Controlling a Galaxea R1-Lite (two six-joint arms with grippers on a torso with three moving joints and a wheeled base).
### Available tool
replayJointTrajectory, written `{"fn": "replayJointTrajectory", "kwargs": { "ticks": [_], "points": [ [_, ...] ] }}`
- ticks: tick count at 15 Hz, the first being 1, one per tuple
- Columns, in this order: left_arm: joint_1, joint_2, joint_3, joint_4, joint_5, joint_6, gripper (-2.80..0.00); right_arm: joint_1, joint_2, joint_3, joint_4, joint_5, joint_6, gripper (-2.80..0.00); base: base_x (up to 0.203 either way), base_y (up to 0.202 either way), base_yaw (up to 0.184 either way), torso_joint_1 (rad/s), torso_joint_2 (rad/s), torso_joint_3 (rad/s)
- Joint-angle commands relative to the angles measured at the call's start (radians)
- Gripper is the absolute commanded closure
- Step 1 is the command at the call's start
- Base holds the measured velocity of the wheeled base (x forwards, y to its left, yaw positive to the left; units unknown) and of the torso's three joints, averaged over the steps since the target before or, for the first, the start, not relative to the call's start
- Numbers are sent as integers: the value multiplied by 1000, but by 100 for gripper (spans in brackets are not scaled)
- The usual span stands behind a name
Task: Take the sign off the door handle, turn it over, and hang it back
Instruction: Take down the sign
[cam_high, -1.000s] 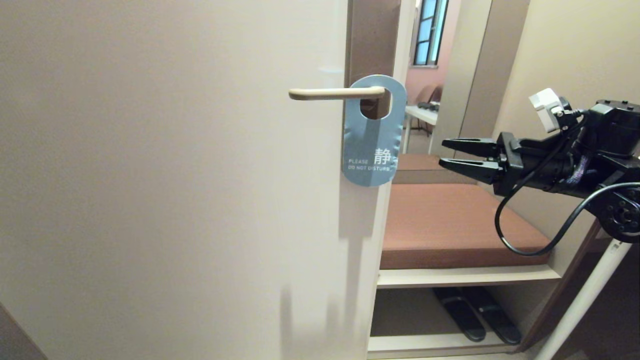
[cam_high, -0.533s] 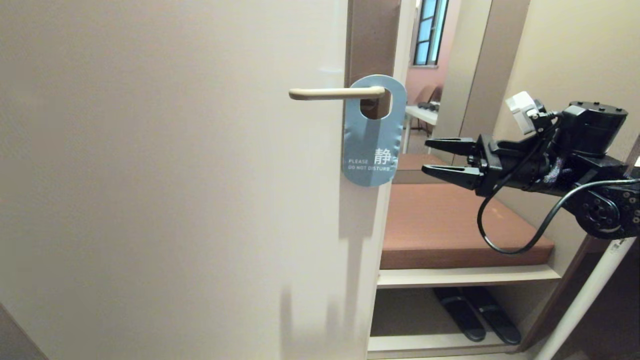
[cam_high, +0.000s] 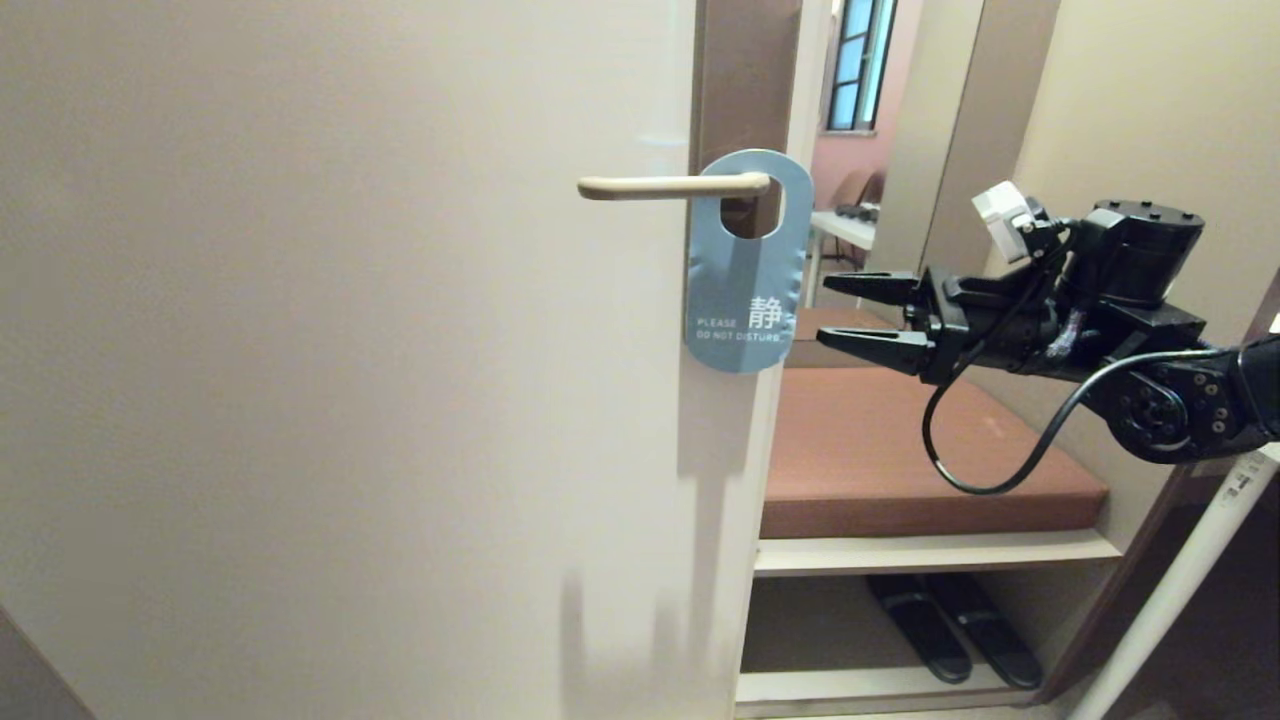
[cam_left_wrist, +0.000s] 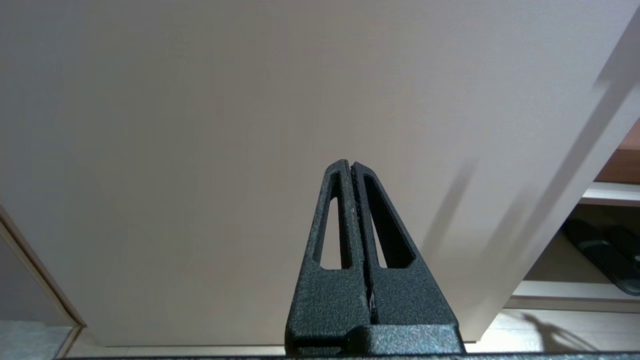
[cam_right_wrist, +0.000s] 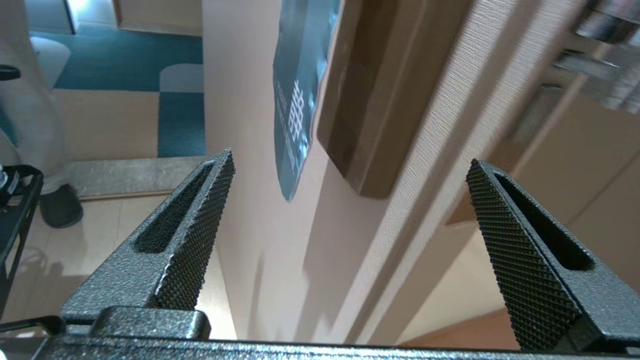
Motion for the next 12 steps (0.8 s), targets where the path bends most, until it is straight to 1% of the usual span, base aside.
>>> {"fn": "replayJointTrajectory", "kwargs": {
  "ticks": [1, 3, 12],
  "points": [
    [0, 1, 0, 0, 0, -2, 0, 10, 20, -21, -5, 6, -1, -280, 0, 0, 0, 0, 0, 0],
    [0, 1, 0, 1, 0, -1, 0, 26, 38, -45, -4, 6, 1, -280, 0, 0, 0, 0, 0, 0],
    [0, 1, 0, 0, 0, -2, 0, 82, 69, -55, -2, 9, 2, -280, 0, 0, 0, 0, 0, 0]
  ]
}}
